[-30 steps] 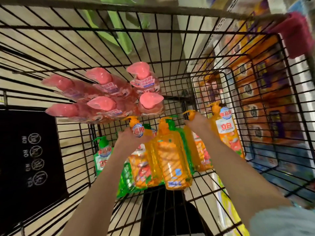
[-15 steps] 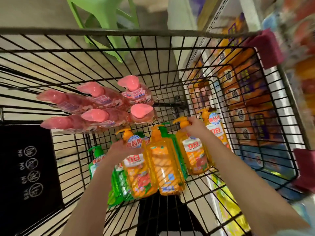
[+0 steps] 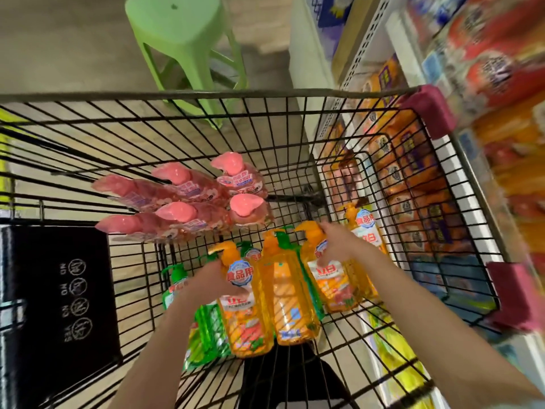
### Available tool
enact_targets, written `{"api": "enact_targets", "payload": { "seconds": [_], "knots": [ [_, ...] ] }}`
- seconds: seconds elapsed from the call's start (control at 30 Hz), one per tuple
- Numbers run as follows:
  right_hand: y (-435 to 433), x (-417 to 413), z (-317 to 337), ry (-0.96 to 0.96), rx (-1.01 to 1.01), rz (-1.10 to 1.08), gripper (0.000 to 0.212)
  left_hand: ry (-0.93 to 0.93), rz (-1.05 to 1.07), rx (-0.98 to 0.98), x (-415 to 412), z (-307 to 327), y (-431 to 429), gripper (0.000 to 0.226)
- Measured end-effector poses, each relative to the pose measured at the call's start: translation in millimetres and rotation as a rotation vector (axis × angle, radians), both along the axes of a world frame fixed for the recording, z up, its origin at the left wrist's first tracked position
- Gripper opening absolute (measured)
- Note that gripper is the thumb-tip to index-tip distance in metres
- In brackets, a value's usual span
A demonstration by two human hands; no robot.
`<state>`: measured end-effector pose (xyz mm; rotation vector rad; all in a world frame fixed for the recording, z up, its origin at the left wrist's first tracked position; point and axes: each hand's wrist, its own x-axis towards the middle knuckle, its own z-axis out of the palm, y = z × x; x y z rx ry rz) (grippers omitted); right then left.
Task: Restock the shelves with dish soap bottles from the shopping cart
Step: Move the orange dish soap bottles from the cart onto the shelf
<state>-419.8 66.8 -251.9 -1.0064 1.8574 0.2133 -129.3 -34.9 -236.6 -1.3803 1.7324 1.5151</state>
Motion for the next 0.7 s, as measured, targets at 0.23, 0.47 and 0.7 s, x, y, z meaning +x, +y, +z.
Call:
{"api": "enact_targets", "payload": {
  "seconds": [0.23, 0.47, 0.7],
  "knots": [
    [37.1, 14.6, 16.3, 0.045, -0.106, 0.052, 0.079, -0.045, 0.01, -0.234, -1.1, 34.4, 40.4, 0.043],
    [77.6, 20.1, 55.5, 0.123, -0.298, -0.065, 0.075, 0.054, -0.083, -0.539, -7.6, 77.1, 60.5, 0.053],
    [99.4, 26.4, 156.0, 0.152, -0.689, -0.252, 0.045, 0.376, -0.123, -0.779, -18.0, 157.1, 70.3, 0.057]
  ]
}}
